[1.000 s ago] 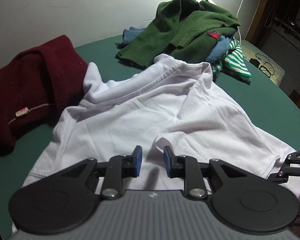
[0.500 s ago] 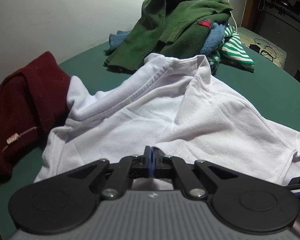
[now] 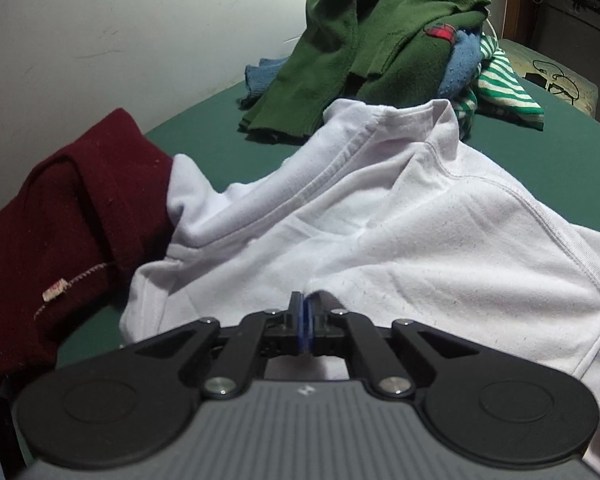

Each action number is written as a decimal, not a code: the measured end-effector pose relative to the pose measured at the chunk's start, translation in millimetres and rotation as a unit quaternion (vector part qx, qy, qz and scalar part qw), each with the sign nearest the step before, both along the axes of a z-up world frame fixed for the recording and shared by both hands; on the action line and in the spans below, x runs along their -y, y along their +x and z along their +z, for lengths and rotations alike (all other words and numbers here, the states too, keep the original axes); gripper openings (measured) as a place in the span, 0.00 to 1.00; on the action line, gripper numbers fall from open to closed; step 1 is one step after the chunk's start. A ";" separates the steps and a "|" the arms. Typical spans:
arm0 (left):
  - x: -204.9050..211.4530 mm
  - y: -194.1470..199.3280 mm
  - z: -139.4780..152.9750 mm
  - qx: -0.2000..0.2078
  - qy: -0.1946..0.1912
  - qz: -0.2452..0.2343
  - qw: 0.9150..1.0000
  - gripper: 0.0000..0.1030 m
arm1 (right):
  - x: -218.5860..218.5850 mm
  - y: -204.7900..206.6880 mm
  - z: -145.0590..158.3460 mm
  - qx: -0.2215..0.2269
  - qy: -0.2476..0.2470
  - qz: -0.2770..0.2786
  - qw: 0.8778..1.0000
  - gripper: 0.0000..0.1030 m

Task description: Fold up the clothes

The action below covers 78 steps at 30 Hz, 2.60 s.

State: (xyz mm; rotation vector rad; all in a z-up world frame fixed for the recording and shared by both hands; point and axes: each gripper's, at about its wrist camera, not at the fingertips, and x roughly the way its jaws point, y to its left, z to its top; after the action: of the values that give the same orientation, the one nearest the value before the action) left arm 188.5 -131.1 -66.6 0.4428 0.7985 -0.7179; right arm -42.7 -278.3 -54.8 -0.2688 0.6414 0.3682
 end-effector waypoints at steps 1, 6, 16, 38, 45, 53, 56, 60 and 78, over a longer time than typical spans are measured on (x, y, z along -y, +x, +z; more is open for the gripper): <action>-4.4 -4.2 2.2 -0.001 -0.005 0.002 1.000 0.13 | 12.7 -11.2 8.4 0.002 0.004 -0.024 1.000 0.12; -33.7 -32.9 13.3 -0.006 -0.024 0.017 1.000 0.26 | 82.0 -95.2 26.0 -0.056 0.000 -0.155 0.986 0.25; 9.4 -136.1 23.9 0.040 0.026 -0.157 0.986 0.53 | 122.9 -191.7 -9.0 -0.150 0.088 -0.329 0.928 0.26; 39.5 -131.4 31.1 0.066 0.061 -0.113 0.990 0.06 | 121.2 -220.3 2.1 -0.102 0.152 -0.311 0.933 0.02; 37.1 -118.3 41.6 0.070 0.043 -0.073 0.994 0.06 | 87.3 -220.1 14.4 -0.126 0.173 -0.252 0.943 0.02; 27.8 -109.6 38.1 0.061 0.040 -0.047 0.996 0.06 | 44.0 -210.6 1.8 -0.151 0.223 -0.210 0.940 0.02; 24.0 -109.4 31.8 0.061 0.049 -0.043 0.996 0.06 | 39.8 -216.9 4.0 -0.160 0.209 -0.201 0.943 0.05; 17.7 -103.1 26.1 0.057 0.051 -0.026 0.997 0.06 | 51.2 -240.6 16.5 -0.153 0.180 -0.231 0.944 0.24; 16.0 -93.2 36.1 0.061 0.036 -0.012 0.997 0.08 | 6.1 -225.7 -22.5 -0.193 0.074 -0.203 0.957 0.06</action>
State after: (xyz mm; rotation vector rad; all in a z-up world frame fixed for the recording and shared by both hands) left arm 95.3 -147.2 -30.5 0.5573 0.7062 -0.6797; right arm -268.3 -284.4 -77.3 0.0867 1.0264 0.0674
